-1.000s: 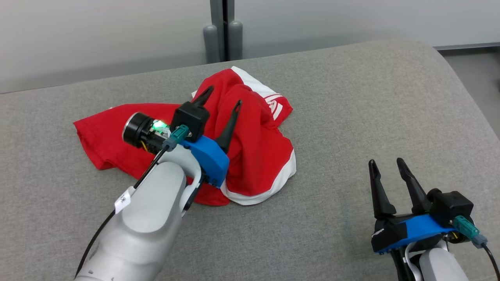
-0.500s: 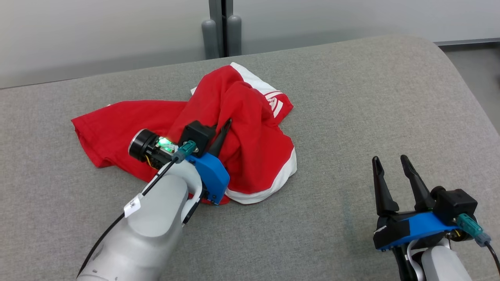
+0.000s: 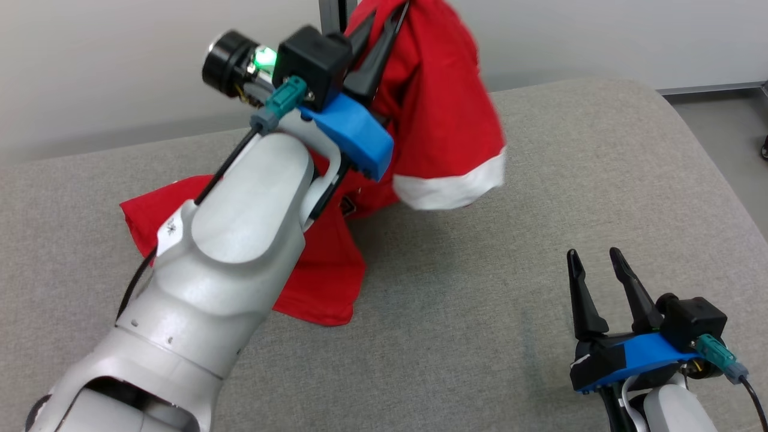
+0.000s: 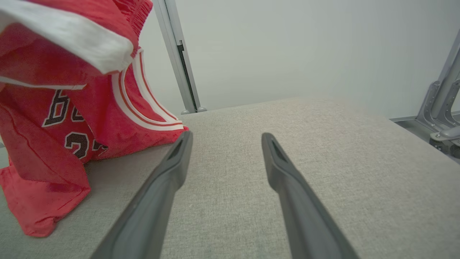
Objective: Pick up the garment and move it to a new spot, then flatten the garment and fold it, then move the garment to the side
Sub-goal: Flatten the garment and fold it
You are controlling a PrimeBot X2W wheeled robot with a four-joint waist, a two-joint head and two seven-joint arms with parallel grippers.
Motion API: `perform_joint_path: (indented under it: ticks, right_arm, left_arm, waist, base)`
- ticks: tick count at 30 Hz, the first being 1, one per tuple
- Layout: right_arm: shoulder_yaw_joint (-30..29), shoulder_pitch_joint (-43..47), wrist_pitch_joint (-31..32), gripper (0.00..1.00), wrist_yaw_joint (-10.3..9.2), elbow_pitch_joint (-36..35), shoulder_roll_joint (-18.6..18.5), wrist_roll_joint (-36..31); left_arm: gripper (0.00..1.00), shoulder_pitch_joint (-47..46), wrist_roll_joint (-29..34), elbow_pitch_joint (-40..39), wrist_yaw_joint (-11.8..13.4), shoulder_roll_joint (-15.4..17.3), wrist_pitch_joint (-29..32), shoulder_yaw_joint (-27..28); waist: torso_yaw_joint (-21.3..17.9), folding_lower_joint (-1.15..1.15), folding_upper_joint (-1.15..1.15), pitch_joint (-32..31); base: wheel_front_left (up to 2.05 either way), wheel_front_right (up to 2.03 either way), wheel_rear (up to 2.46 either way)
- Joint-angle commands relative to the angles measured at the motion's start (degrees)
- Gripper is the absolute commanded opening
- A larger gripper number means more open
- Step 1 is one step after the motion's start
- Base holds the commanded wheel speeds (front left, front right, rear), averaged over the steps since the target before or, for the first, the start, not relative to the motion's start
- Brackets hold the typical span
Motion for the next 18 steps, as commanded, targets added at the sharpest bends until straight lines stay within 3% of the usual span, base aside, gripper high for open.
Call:
perform_joint_path:
  ticks: [1, 8, 18]
  right_arm:
    - [0.05, 0.59, -0.21, 1.0, 0.03, 0.13, -0.17, 0.24]
    - [-0.32, 0.9, -0.21, 1.0, 0.03, -0.24, -0.16, 0.65]
    - [-0.7, -0.12, -0.21, 1.0, 0.03, -0.02, -0.16, 0.04]
  left_arm:
    - [0.0, -2.72, -0.62, -2.56, 0.4, -0.21, -0.34, 0.83]
    - [0.0, -4.3, -1.49, -9.5, 1.56, -0.48, -0.36, 0.1]
    - [0.0, -2.79, -2.7, -11.41, 2.35, 0.0, -0.23, -0.39]
  waist:
    - [-0.38, 0.0, 0.0, -0.4]
    - [-0.44, 0.0, 0.0, -0.25]
    - [1.15, 0.0, 0.0, 0.01]
  base:
    - [0.0, 0.0, 0.0]
    - [0.0, 0.0, 0.0]
    - [0.0, 0.0, 0.0]
